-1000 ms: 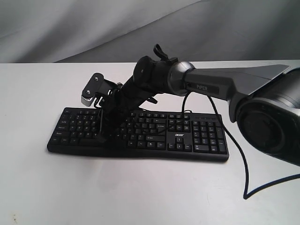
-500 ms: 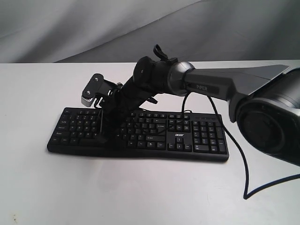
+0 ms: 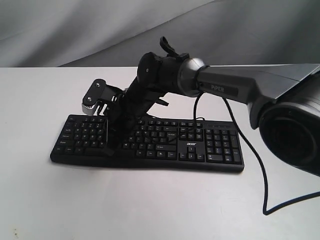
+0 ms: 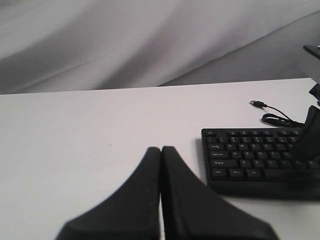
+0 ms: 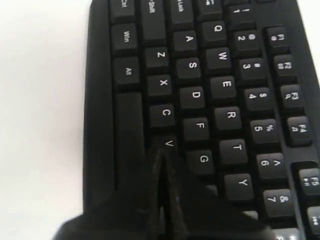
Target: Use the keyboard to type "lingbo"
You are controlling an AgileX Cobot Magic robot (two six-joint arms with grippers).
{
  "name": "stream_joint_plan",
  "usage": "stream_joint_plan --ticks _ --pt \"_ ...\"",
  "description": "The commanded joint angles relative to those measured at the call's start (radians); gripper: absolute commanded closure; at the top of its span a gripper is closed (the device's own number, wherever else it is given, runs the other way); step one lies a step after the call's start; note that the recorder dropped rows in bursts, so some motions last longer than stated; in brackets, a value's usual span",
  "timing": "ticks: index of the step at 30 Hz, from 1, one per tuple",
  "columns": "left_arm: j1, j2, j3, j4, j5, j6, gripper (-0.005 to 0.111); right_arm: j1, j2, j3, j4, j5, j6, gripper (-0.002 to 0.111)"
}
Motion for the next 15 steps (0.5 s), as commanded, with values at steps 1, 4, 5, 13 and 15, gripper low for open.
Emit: stream_joint_plan --ticks 1,4,5,13,15 --pt "0.001 -0.004 0.005 -0.004 -0.007 -0.002 0.106 0.001 0.01 0.001 0.009 0.0 -0.008 0.108" --pt "0.001 -0.004 0.005 -0.004 -0.007 -0.002 0.106 0.001 0.012 0.001 0.006 -0.009 -0.007 0.108" --pt "0.001 -0.004 0.005 -0.004 -0.007 -0.002 0.106 0.001 0.014 0.001 0.006 -0.01 -0.007 0.108" --pt "0.001 -0.004 0.005 -0.004 -0.007 -0.002 0.106 0.001 0.014 0.001 0.002 -0.036 -0.014 0.108" --pt "0.001 -0.004 0.005 -0.004 -0.007 -0.002 0.106 0.001 0.014 0.001 0.0 -0.038 -0.014 0.108"
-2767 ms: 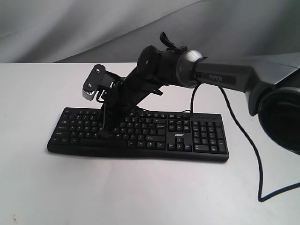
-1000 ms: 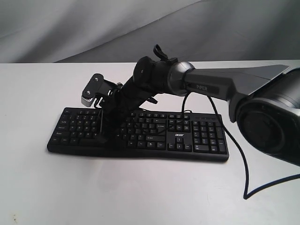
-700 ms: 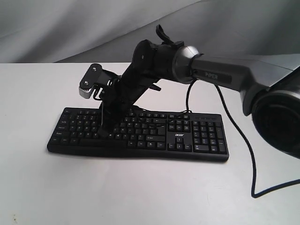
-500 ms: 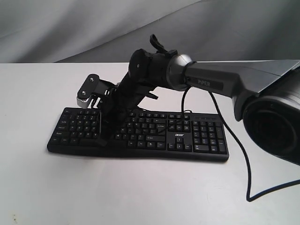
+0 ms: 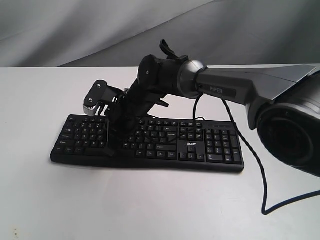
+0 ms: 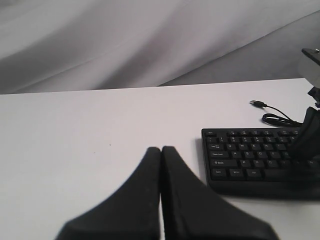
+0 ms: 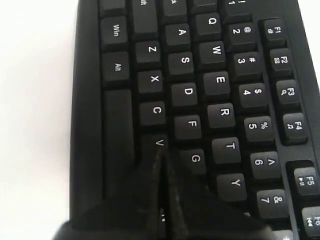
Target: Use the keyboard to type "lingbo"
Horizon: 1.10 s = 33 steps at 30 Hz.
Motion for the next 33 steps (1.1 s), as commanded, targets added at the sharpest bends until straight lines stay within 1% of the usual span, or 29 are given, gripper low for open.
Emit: stream_joint_plan --ticks 1,18,25,28,33 --pt "0.001 -0.004 0.005 -0.004 -0.007 -0.002 0.106 0.001 0.002 0.001 0.0 -0.015 -0.008 0.108" --pt "0.001 -0.004 0.005 -0.004 -0.007 -0.002 0.106 -0.001 0.011 0.001 -0.011 -0.013 -0.008 0.108" --pt "0.001 -0.004 0.005 -0.004 -0.007 -0.002 0.106 -0.051 -0.071 0.001 -0.104 0.055 0.027 0.108" --pt "0.001 -0.004 0.005 -0.004 -0.007 -0.002 0.106 -0.084 -0.075 0.014 -0.104 0.083 0.036 0.108" --pt "0.001 -0.004 0.005 -0.004 -0.007 -0.002 0.106 -0.131 -0.075 0.082 -0.049 0.038 -0.004 0.108"
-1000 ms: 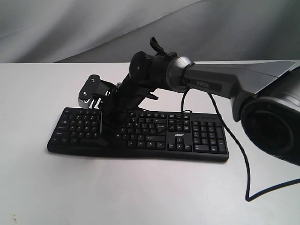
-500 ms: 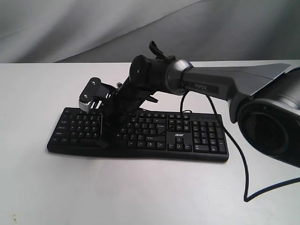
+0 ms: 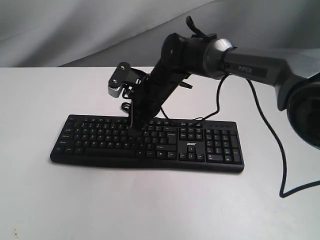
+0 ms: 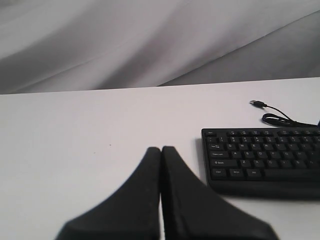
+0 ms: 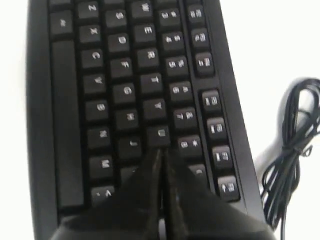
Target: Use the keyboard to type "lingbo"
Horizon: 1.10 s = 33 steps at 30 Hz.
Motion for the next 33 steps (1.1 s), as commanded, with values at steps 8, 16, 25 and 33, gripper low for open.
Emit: stream_joint_plan --ticks 8,16,25,33 --pt "0.001 -0.004 0.005 -0.004 -0.007 -0.002 0.106 -0.045 -0.004 0.073 0.11 -0.046 -0.107 0.108" --pt "0.001 -0.004 0.005 -0.004 -0.007 -0.002 0.106 -0.045 0.012 0.073 0.126 -0.046 -0.124 0.108" --pt "0.001 -0.004 0.005 -0.004 -0.007 -0.002 0.106 -0.045 0.017 0.073 0.12 -0.048 -0.124 0.108" --pt "0.001 -0.004 0.005 -0.004 -0.007 -0.002 0.106 -0.045 0.019 0.073 0.12 -0.048 -0.124 0.108"
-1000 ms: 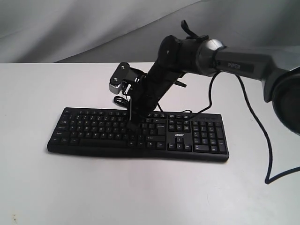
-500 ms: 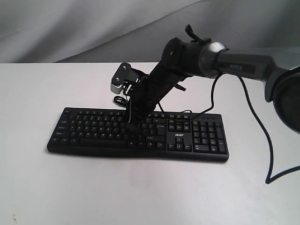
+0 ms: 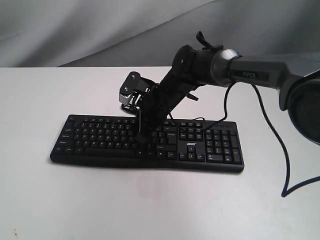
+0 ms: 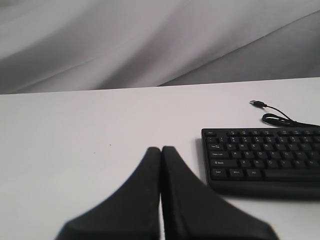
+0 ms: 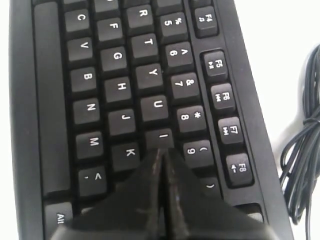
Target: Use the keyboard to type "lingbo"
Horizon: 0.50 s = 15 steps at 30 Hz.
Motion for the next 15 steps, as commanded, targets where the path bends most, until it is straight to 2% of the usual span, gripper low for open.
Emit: stream_joint_plan --ticks 1,9,15 --pt "0.001 -0.004 0.005 -0.004 -0.007 -0.002 0.106 -0.004 0.002 0.006 0.0 -0.009 -0.007 0.108" --pt "0.001 -0.004 0.005 -0.004 -0.007 -0.002 0.106 -0.004 -0.008 0.005 -0.004 0.006 -0.007 0.108" --pt "0.001 -0.004 0.005 -0.004 -0.007 -0.002 0.106 -0.002 -0.245 0.005 -0.049 0.095 0.076 0.108"
